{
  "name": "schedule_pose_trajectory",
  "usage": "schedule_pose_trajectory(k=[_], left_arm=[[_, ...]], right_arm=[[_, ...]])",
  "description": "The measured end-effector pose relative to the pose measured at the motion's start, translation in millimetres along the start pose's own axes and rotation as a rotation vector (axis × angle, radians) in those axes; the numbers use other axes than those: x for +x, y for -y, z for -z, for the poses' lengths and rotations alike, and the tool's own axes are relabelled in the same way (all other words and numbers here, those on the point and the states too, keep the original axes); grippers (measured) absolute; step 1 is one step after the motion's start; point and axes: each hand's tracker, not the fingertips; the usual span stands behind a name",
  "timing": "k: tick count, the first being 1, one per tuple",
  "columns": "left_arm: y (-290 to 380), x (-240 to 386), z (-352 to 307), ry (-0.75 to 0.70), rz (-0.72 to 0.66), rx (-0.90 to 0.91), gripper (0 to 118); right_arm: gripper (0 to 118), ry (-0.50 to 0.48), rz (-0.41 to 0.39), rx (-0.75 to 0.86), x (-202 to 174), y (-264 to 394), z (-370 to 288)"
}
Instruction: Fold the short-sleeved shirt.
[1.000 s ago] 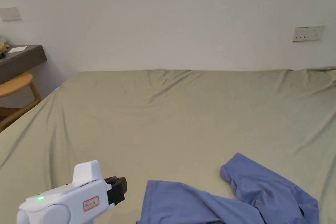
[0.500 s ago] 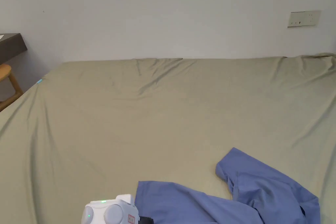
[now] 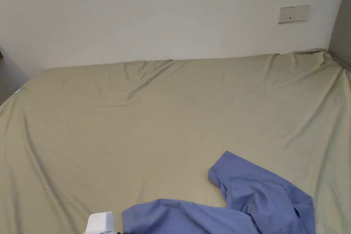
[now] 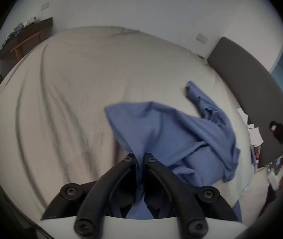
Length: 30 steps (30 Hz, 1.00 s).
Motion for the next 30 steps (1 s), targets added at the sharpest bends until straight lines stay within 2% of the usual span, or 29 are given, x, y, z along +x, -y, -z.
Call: schedule_pose_trajectory(k=[4, 8, 9, 10, 11, 12, 13, 14, 15, 16, 19, 20, 21, 23, 25, 26, 28, 30], left_arm=[[2.5, 10.4, -54.3, 0.081, -0.069, 0.19, 6], [-2.8, 21.1, -83.0, 0.08, -0.066, 0.253, 6], [-3.0, 22.4, -87.2, 0.08, -0.068, 0.275, 6], [-3.8, 23.4, -90.3, 0.08, -0.07, 0.284, 7], [-5.3, 24.0, -90.7, 0.081, -0.075, 0.285, 7], [-5.9, 24.0, -92.5, 0.086, -0.08, 0.29, 7], [-6.6, 23.8, -92.8, 0.091, -0.082, 0.289, 6], [-7.2, 26.0, -92.6, 0.09, -0.077, 0.281, 6], [-6.5, 29.8, -93.2, 0.076, -0.072, 0.278, 7], [-5.1, 30.3, -93.6, 0.067, -0.068, 0.276, 7], [-1.6, 28.2, -91.3, 0.066, -0.09, 0.264, 7], [-0.2, 27.3, -89.4, 0.058, -0.094, 0.254, 6], [1.7, 26.6, -87.7, 0.042, -0.096, 0.249, 6], [2.8, 22.5, -84.0, 0.035, -0.106, 0.235, 7], [4.6, 19.8, -80.3, 0.025, -0.126, 0.23, 6], [4.6, 18.8, -78.0, 0.025, -0.13, 0.224, 7], [7.2, -2.4, -66.6, 0.015, -0.127, 0.225, 6], [7.3, -0.1, -69.5, 0.005, -0.124, 0.233, 6]], right_arm=[[1, 0.011, -0.021, -0.067, 8.7, 14.6, 25.4], [1, -0.016, 0.031, -0.147, 18.1, 15.8, 82.7], [8, -0.041, 0.05, -0.179, 19.9, 14.5, 99.6], [37, -0.102, 0.08, -0.235, 22.6, 11.6, 119.2], [96, -0.138, 0.132, -0.276, 25.9, 10.0, 140.3], [118, -0.156, 0.175, -0.329, 27.4, 7.8, 160.5], [114, -0.151, 0.175, -0.375, 27.1, 5.9, 177.8], [100, -0.17, 0.206, -0.393, 26.9, 6.1, 195.1], [95, -0.178, 0.208, -0.366, 31.0, 1.9, 206.8], [96, -0.184, 0.24, -0.386, 32.5, 2.0, 219.8], [95, -0.147, 0.186, -0.445, 31.4, 1.3, 252.4], [89, -0.142, 0.167, -0.456, 20.8, 1.8, 257.4], [76, -0.172, 0.151, -0.481, 16.3, 5.4, 261.3], [36, -0.188, 0.121, -0.553, 3.1, 14.5, 262.0], [9, -0.245, 0.062, -0.529, -10.0, 25.4, 253.2], [8, -0.224, 0.024, -0.478, -13.8, 27.1, 244.7], [7, -0.245, 0.07, -0.494, -13.2, 26.3, 233.8], [6, -0.238, 0.088, -0.405, -9.5, 23.9, 210.8]])
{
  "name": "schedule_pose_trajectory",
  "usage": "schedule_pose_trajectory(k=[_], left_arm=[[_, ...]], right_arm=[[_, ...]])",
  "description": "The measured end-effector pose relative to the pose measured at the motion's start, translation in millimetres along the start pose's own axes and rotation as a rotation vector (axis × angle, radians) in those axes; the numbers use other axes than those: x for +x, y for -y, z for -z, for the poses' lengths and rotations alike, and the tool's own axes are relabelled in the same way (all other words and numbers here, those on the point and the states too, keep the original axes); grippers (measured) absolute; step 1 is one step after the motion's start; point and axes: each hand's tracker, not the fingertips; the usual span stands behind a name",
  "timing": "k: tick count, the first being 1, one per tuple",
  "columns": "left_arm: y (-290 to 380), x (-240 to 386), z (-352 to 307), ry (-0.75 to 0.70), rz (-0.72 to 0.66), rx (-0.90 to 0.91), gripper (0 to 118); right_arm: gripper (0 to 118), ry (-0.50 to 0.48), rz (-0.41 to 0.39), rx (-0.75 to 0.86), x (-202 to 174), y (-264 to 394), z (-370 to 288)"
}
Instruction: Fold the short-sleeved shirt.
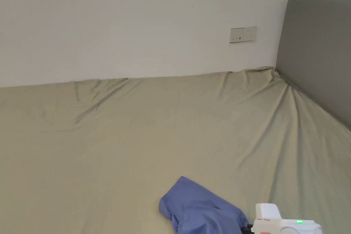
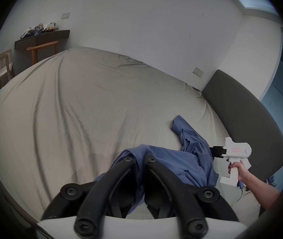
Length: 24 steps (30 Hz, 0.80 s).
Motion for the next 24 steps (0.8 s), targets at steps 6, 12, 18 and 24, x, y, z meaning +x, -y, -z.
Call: schedule_pose_trajectory(k=[6, 12, 18, 24], left_arm=[[-12.8, -4.2, -23.5, -0.006, -0.058, 0.111, 6], [-46.7, -40.2, -89.3, -0.011, -0.198, 0.338, 7], [-66.2, -40.0, -160.1, -0.02, -0.16, 0.506, 7], [-77.9, -23.2, -174.2, 0.008, -0.104, 0.513, 6]], right_arm=[[6, -0.005, 0.046, 0.364, -8.2, 8.1, -133.8], [5, 0.02, 0.202, 0.606, 11.3, 2.3, -266.0], [5, 0.09, 0.262, 0.794, 23.0, 5.1, -348.9], [5, 0.047, 0.279, 0.838, 16.4, -5.8, -379.3]])
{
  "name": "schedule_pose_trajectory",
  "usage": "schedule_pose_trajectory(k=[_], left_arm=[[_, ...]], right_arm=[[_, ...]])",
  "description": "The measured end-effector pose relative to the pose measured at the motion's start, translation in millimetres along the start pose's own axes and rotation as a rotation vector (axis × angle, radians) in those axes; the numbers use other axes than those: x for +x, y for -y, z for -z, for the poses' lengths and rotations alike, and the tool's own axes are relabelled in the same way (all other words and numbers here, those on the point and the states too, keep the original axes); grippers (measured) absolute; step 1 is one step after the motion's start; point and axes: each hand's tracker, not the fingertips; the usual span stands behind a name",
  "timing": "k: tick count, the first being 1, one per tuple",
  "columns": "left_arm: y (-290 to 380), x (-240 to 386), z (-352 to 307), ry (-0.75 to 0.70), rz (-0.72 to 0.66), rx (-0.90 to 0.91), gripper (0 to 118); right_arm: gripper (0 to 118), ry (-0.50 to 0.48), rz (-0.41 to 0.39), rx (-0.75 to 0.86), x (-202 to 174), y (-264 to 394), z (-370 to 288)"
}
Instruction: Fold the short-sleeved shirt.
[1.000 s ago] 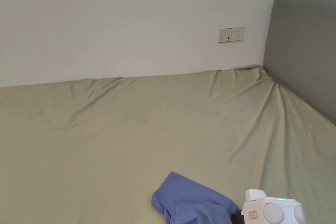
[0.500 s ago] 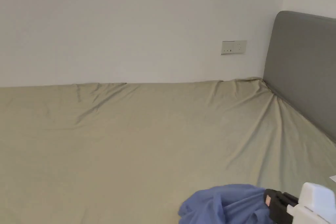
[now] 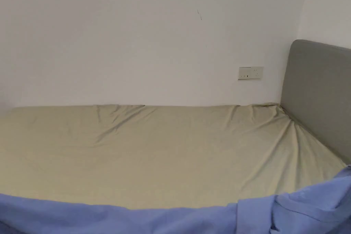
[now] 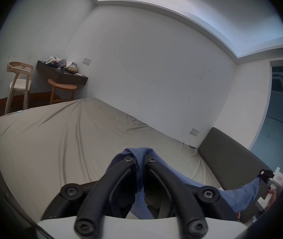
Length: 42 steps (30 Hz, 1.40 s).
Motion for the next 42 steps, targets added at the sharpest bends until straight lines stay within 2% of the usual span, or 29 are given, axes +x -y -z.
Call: schedule_pose_trajectory(k=[2, 5, 10, 11, 13, 15, 17, 20, 24, 25, 29, 32, 34, 36, 39, 41, 42], left_arm=[[-4.8, 6.3, 15.1, 0.018, -0.01, -0.007, 6], [-7.5, 14.1, 49.7, 0.002, 0.041, -0.035, 6], [-26.3, 31.1, 137.1, -0.019, 0.099, -0.077, 6], [-34.6, 37.4, 156.6, -0.024, 0.102, -0.076, 6], [-48.7, 49.3, 191.1, -0.026, 0.151, -0.066, 6], [-62.6, 65.6, 221.7, -0.029, 0.202, -0.028, 6], [-75.5, 78.3, 253.9, -0.037, 0.213, -0.026, 6], [-93.5, 100.6, 299.6, -0.057, 0.25, -0.008, 6], [-112.4, 129.2, 355.1, -0.1, 0.333, 0.029, 6], [-114.3, 134.1, 367.2, -0.11, 0.352, 0.032, 6], [-94.3, 135.8, 409.3, -0.071, 0.356, -0.042, 6], [-47.1, 118.9, 437.7, -0.122, 0.387, -0.16, 6], [-8.7, 97.2, 450.3, -0.125, 0.353, -0.267, 6], [31.9, 76.2, 455.8, -0.153, 0.337, -0.371, 6], [90.6, 43.0, 447.9, -0.197, 0.307, -0.487, 6], [119.5, 25.9, 432.4, -0.199, 0.304, -0.547, 6], [132.1, 16.1, 423.0, -0.211, 0.29, -0.554, 6]], right_arm=[[5, -0.038, 0.04, -0.03, -3.4, -4.6, 15.4], [5, -0.014, -0.022, -0.061, -16.5, -2.9, 49.3], [4, 0.002, 0.002, -0.111, -28.4, -14.4, 135.9], [4, 0.022, -0.053, -0.108, -36.3, -19.3, 154.6], [4, 0.041, -0.092, -0.095, -50.0, -29.3, 186.1], [4, 0.035, -0.078, -0.091, -58.9, -41.4, 215.5], [4, 0.069, -0.136, -0.061, -72.8, -50.0, 241.8], [4, 0.067, -0.118, -0.042, -85.4, -65.2, 279.0], [4, 0.123, -0.225, -0.031, -107.3, -82.1, 330.6], [4, 0.127, -0.227, -0.033, -110.9, -83.8, 340.7], [4, 0.136, -0.235, -0.086, -104.6, -62.3, 378.0], [4, 0.177, -0.277, -0.217, -86.6, -18.9, 397.8], [4, 0.209, -0.264, -0.316, -68.6, 22.1, 401.9], [4, 0.234, -0.24, -0.402, -47.0, 60.1, 401.1], [4, 0.257, -0.312, -0.507, -21.3, 117.2, 382.5], [4, 0.255, -0.315, -0.575, -2.5, 142.7, 365.1], [4, 0.248, -0.29, -0.564, 12.2, 153.2, 362.3]])
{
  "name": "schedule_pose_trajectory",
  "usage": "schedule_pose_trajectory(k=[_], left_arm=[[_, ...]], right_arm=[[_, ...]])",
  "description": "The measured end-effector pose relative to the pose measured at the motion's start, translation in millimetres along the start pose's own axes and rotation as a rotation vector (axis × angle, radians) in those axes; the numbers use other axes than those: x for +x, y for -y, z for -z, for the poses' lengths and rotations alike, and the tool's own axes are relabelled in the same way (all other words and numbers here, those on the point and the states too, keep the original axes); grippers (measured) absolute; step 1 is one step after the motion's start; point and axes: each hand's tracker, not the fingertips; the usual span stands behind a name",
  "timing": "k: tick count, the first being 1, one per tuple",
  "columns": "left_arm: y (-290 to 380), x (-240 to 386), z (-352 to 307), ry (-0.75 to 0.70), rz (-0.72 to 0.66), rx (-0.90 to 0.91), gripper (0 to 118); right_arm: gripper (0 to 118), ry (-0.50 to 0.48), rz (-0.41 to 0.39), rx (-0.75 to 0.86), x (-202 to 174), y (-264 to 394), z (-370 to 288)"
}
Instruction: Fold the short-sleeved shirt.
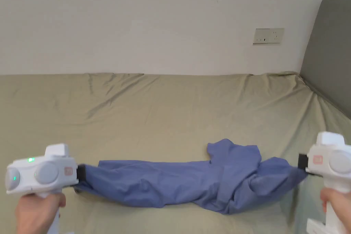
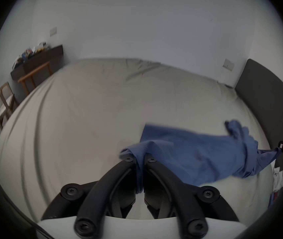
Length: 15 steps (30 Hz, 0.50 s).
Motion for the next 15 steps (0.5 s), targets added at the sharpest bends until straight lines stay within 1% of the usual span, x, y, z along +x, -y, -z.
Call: schedule_pose_trajectory(k=[1, 2, 3, 4, 5, 6, 7, 8, 9, 10, 11, 12, 13, 14, 15], left_arm=[[13.8, -7.4, -1.3, -0.01, -0.001, -0.029, 6], [27.9, -15.7, -6.3, 0.003, -0.025, -0.015, 6], [33.6, -31.6, 1.9, 0.039, -0.051, -0.037, 6], [45.2, -39.2, -6.5, 0.037, -0.057, -0.039, 6], [56.6, -46.2, -15.5, 0.047, -0.072, -0.011, 6], [64.6, -53.1, -23.7, 0.059, -0.056, -0.031, 6], [79.3, -56.4, -41.3, 0.053, -0.058, -0.012, 6], [88.0, -62.7, -52.5, 0.052, -0.058, 0.005, 6], [98.0, -70.8, -66.8, 0.063, -0.046, -0.004, 6], [111.9, -76.1, -81.9, 0.062, -0.045, 0.008, 6], [124.7, -76.6, -97.2, 0.065, -0.007, -0.006, 6], [139.5, -79.2, -113.0, 0.063, 0.044, -0.015, 6], [155.5, -82.3, -129.1, 0.056, 0.065, 0.005, 6], [167.5, -87.8, -142.4, 0.074, 0.056, -0.013, 6], [183.8, -91.2, -161.0, 0.077, 0.035, -0.023, 6]], right_arm=[[4, 0.007, 0.006, -0.022, 7.9, 15.5, -4.4], [4, -0.009, 0.015, -0.034, 16.7, 28.8, -9.3], [4, -0.025, 0.016, -0.067, 26.0, 42.5, -16.0], [4, -0.028, 0.022, -0.055, 34.0, 56.9, -28.0], [4, -0.035, 0.017, -0.06, 41.3, 68.4, -37.6], [4, -0.051, -0.003, -0.081, 48.2, 79.6, -49.4], [4, -0.048, -0.002, -0.063, 52.6, 94.6, -67.2], [4, -0.046, -0.027, -0.068, 56.0, 104.2, -81.2], [4, -0.051, -0.015, -0.066, 66.8, 115.3, -97.1], [4, -0.087, 0.05, -0.075, 78.2, 125.7, -111.1], [4, -0.098, 0.078, -0.099, 86.4, 136.1, -124.2], [4, -0.085, 0.071, -0.097, 89.0, 150.3, -139.4], [4, -0.088, 0.054, -0.103, 94.1, 163.8, -153.1], [4, -0.066, 0.007, -0.112, 96.2, 176.6, -165.7], [4, -0.06, 0.004, -0.121, 100.3, 190.6, -179.3]])
